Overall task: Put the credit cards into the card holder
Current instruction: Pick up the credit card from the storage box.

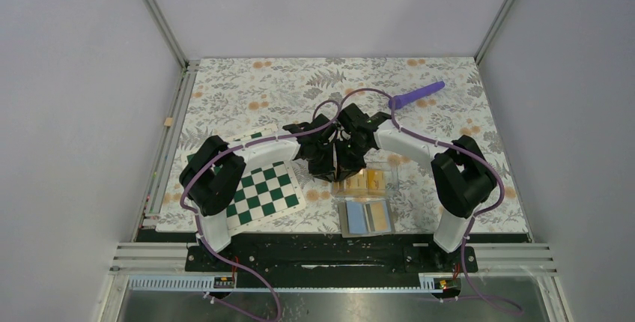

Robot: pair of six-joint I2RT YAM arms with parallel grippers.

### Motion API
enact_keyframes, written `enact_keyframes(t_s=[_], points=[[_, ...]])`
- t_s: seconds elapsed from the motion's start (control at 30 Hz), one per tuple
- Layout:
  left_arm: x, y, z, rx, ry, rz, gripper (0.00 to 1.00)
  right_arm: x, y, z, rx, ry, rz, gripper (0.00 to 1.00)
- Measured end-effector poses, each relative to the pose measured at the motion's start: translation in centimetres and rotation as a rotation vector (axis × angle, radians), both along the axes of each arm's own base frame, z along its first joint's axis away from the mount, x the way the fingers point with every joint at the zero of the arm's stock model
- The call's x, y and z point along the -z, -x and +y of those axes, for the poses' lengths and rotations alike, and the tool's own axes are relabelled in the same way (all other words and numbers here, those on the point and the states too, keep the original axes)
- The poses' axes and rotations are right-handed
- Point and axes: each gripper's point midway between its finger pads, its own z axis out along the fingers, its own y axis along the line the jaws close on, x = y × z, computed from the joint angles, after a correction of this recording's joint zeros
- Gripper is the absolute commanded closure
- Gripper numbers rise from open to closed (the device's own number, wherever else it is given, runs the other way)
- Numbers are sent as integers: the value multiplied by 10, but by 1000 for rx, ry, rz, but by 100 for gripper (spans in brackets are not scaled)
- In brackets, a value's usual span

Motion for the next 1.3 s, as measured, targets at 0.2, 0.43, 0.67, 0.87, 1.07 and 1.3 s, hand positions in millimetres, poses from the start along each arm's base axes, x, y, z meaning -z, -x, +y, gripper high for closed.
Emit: enact_keyframes(t_s=[0.2, 0.43, 0.67, 0.87, 1.07, 1.3], points=[[0, 0, 0, 3, -5, -1, 93, 1, 1, 4, 13, -27, 10, 73], [0, 1, 1, 2, -9, 3, 93, 3, 4, 1, 29, -21, 11, 56], [1, 2, 2, -9, -13, 12, 93, 11, 5, -4, 46, -17, 11, 49], [1, 4, 6, 13, -33, 12, 93, 22, 11, -8, 50, -27, 14, 67], [1, 7, 11, 34, -54, 12, 93, 26, 17, -9, 82, -81, 16, 70], [1, 7, 12, 43, -57, 9, 93, 24, 17, -6, 98, -127, 19, 56]])
